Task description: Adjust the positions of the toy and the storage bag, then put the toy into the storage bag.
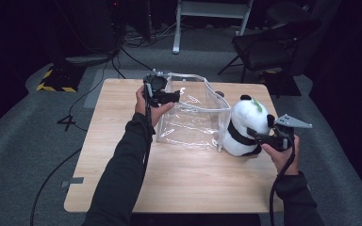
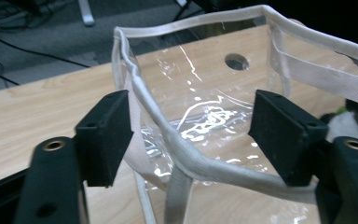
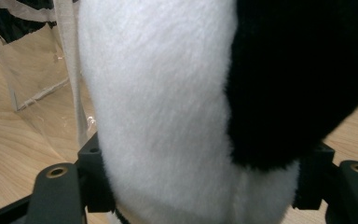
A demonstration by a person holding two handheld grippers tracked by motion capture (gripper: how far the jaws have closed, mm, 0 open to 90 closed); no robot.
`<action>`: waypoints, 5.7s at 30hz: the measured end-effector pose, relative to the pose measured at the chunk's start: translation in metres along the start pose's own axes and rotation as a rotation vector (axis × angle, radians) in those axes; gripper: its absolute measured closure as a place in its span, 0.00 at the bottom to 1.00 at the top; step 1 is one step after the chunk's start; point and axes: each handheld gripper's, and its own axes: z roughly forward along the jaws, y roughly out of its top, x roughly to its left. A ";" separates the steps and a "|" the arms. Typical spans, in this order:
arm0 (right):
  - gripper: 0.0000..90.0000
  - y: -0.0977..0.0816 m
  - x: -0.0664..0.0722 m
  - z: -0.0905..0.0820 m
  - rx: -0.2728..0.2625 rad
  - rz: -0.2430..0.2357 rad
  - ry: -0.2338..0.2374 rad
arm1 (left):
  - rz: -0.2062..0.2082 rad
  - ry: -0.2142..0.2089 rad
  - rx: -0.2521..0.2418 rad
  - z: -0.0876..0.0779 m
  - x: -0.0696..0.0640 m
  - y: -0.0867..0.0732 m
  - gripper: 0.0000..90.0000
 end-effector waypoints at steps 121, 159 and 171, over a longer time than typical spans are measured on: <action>0.44 -0.006 -0.010 -0.007 -0.029 -0.016 0.032 | 0.141 -0.046 0.172 -0.051 0.053 -0.251 0.13; 0.46 0.054 -0.008 -0.068 -0.228 -0.063 -0.028 | 0.139 -0.046 0.173 -0.051 0.053 -0.251 0.13; 0.46 0.086 0.007 -0.084 -0.279 -0.104 -0.015 | 0.140 -0.046 0.172 -0.051 0.053 -0.251 0.13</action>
